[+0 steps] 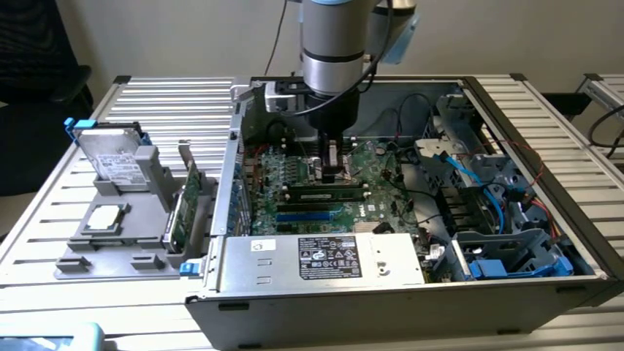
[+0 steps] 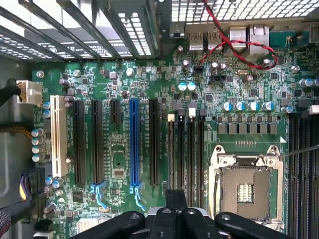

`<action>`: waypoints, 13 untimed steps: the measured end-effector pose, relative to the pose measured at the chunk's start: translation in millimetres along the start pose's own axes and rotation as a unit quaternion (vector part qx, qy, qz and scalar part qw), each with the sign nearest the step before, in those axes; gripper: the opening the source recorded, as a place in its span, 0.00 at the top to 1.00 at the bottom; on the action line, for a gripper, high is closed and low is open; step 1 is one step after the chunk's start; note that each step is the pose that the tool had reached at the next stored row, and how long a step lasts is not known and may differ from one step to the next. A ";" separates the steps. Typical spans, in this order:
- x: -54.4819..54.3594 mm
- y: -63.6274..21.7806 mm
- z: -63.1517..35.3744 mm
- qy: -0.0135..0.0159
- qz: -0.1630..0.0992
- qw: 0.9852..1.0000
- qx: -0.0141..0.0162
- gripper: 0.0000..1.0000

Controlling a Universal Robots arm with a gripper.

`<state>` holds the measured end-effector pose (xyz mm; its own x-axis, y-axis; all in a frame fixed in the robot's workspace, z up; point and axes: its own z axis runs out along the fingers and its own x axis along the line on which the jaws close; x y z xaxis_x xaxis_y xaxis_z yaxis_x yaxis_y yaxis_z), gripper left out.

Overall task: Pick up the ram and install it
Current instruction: 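Press down the ram until it locks into place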

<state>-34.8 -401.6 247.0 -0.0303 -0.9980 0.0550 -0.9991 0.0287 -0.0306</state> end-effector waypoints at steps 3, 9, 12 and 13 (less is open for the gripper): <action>0.3 -0.3 -0.1 0.000 0.000 1.000 0.000 0.89; 0.6 -0.6 -0.1 0.000 0.000 1.000 0.000 0.89; 0.6 -0.6 -0.1 0.000 0.003 1.000 -0.001 0.89; 0.6 -0.6 -0.1 0.000 0.009 1.000 -0.001 0.89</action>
<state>-34.3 -402.2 247.1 -0.0483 -0.9973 0.0549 -0.9985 0.0467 -0.0296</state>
